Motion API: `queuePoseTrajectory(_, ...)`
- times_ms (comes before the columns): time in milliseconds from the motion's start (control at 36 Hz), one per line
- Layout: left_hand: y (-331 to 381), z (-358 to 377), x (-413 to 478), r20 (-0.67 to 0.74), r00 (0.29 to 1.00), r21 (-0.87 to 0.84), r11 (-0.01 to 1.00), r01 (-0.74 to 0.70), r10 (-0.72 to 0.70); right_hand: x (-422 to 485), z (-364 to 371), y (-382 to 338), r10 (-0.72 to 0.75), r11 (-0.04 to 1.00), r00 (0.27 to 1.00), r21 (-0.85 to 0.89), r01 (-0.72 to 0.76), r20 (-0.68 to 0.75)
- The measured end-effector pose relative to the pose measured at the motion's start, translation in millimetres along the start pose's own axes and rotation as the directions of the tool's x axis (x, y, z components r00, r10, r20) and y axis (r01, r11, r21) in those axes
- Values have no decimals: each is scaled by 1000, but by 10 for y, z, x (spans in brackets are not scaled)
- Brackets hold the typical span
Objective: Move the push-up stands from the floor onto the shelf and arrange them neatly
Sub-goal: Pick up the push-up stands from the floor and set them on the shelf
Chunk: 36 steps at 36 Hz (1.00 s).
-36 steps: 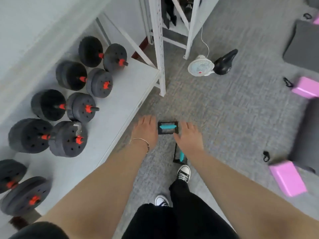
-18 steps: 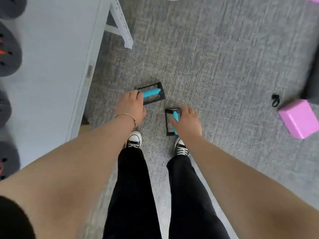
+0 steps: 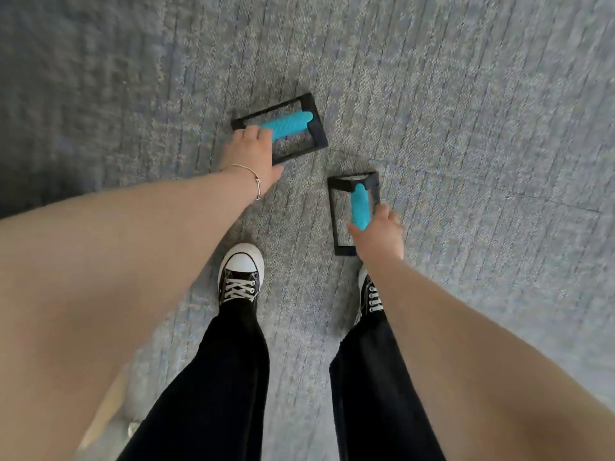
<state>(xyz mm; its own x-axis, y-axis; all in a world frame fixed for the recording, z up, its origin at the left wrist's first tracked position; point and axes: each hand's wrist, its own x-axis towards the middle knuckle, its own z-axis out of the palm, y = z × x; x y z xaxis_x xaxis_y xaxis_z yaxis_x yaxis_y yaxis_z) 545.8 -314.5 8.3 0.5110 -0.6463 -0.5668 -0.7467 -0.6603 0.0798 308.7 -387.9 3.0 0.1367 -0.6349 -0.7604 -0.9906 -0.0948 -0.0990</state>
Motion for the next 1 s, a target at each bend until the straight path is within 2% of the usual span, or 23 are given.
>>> queuePoseTrajectory(361, 51, 403, 744, -95, 995, -17, 1000, -4, 2, 571, 418, 47, 70, 961, 997, 268, -72, 17)
queuePoseTrajectory(556, 2, 377, 758, -102, 995, -92, 996, -20, 11, 552, 440, 103, 83, 913, 996, 398, -93, 42)
queuePoseTrajectory(806, 261, -73, 23, 14, 993, -229, 967, 114, -114, 56, -289, -171, 174, 830, 983, 530, -174, 49)
queuePoseTrajectory(917, 394, -621, -454, 33, 982, -371, 911, 183, -183, -423, -800, -331, 184, 808, 981, 561, -183, 55)
queuePoseTrajectory(1000, 502, -1166, -856, 62, 975, -412, 884, 219, -213, -929, -1206, -417, 177, 800, 983, 573, -177, 56)
